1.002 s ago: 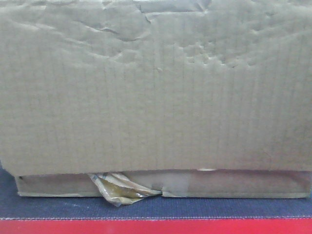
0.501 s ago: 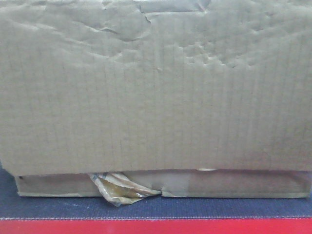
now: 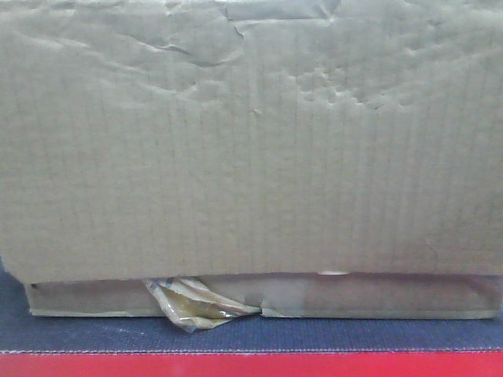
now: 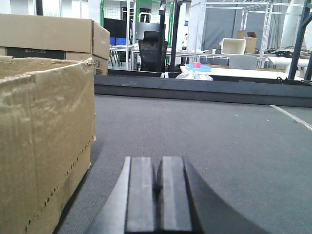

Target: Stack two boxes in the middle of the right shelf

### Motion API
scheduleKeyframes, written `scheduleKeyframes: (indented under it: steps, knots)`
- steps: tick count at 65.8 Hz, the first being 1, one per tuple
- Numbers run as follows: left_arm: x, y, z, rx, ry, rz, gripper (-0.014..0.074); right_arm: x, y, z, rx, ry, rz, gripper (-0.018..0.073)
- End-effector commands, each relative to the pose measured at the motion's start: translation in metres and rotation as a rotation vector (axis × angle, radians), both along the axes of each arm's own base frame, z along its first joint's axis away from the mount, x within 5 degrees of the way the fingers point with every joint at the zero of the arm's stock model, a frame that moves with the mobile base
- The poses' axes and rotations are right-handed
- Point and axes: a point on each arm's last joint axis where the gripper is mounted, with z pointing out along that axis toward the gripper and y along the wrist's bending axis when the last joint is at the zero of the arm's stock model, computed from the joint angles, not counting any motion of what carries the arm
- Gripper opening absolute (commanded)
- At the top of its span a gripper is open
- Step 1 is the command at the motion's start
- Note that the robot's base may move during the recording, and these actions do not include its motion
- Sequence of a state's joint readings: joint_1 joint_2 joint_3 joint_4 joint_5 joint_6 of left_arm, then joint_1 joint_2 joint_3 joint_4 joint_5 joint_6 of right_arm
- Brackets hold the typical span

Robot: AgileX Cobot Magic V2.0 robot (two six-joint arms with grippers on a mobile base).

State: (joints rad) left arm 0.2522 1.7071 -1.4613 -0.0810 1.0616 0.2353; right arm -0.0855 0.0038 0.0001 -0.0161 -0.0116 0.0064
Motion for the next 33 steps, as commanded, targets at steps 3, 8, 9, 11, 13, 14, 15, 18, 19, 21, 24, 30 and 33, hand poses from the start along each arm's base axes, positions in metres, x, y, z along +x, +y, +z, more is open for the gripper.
scheduleKeyframes:
  steps: [3,8,9,11,13,14,15,18,19,21,24,30,33]
  knots:
    - [0.002,0.004,0.013,0.021,-0.044,0.027,-0.0111,-0.001,0.0,0.002,-0.006,-0.022,-0.004,-0.0162]
    - [0.001,0.009,0.027,0.077,-0.073,0.054,-0.0111,-0.001,0.0,0.002,-0.006,-0.022,-0.004,-0.0162]
    - [0.0,0.01,0.031,0.095,-0.079,0.061,-0.0111,-0.001,0.0,0.002,-0.006,-0.022,-0.004,-0.0162]
    - [-0.001,0.013,0.038,0.135,-0.089,0.078,-0.0111,-0.001,0.0,0.002,-0.006,-0.022,-0.004,-0.0162]
    - [-0.002,0.016,0.047,0.164,-0.112,0.107,-0.0111,-0.001,0.0,0.002,-0.006,-0.022,-0.004,-0.0162]
    - [-0.002,0.018,0.053,0.178,-0.129,0.12,-0.0111,-0.001,0.0,0.002,-0.006,-0.022,-0.004,-0.0162]
    - [-0.003,0.019,0.056,0.192,-0.136,0.126,-0.0111,-0.001,0.0,0.002,-0.006,-0.022,-0.004,-0.0162]
    - [-0.005,0.02,0.072,0.212,-0.185,0.168,-0.0111,-0.001,0.0,0.002,-0.006,-0.022,-0.004,-0.0162]
    - [-0.006,0.021,0.079,0.216,-0.204,0.176,-0.0111,-0.001,0.0,0.002,-0.006,-0.022,-0.004,-0.0162]
    - [-0.008,0.02,0.09,0.218,-0.239,0.187,-0.0111,-0.001,0.0,0.002,-0.006,-0.022,-0.004,-0.0162]
    - [-0.011,0.019,0.106,0.218,-0.289,0.195,-0.0111,-0.001,0.0,0.002,-0.006,-0.022,-0.004,-0.0162]
    - [-0.019,0.012,0.14,0.177,-0.387,0.201,-0.0111,-0.001,0.0,0.002,-0.006,-0.022,-0.004,-0.0162]
    - [-0.023,0.008,0.155,0.146,-0.43,0.2,-0.0111,-0.001,0.0,0.002,-0.006,-0.022,-0.004,-0.0162]
